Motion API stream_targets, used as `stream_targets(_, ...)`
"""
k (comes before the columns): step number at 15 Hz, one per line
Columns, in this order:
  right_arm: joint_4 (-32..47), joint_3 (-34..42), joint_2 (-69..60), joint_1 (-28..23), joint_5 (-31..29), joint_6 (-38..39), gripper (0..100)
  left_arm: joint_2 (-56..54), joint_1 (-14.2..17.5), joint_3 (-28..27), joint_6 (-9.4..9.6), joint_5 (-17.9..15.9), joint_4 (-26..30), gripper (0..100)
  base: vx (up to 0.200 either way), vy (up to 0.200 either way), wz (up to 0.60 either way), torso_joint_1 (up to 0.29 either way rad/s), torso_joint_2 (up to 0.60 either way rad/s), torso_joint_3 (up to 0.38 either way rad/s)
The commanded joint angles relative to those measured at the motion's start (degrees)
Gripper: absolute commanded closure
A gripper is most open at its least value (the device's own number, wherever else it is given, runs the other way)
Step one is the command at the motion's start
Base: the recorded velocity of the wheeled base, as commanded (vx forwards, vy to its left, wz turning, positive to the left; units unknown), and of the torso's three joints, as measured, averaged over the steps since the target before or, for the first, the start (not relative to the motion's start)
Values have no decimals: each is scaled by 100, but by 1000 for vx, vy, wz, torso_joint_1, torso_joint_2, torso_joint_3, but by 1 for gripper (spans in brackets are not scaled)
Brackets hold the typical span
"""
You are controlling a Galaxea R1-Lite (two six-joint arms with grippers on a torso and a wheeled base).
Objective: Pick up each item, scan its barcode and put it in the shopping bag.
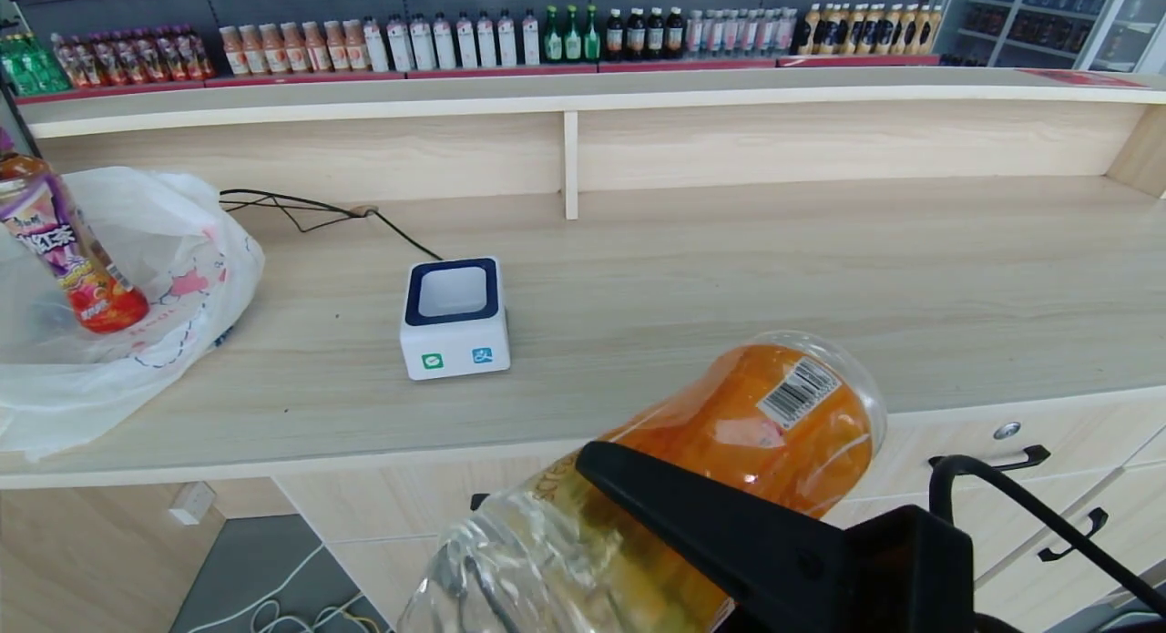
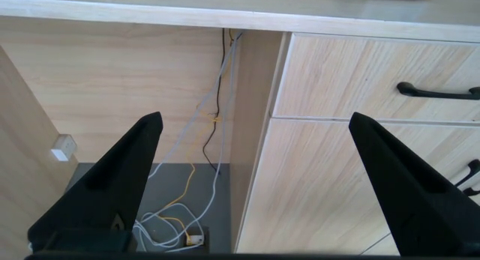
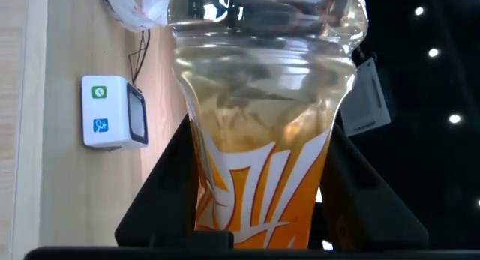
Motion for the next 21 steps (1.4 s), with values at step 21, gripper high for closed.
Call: stream_targets(21, -3, -169, 64, 315, -57, -276, 100, 1, -2, 0, -2, -2, -1, 0, 0, 0, 0, 0, 0, 0)
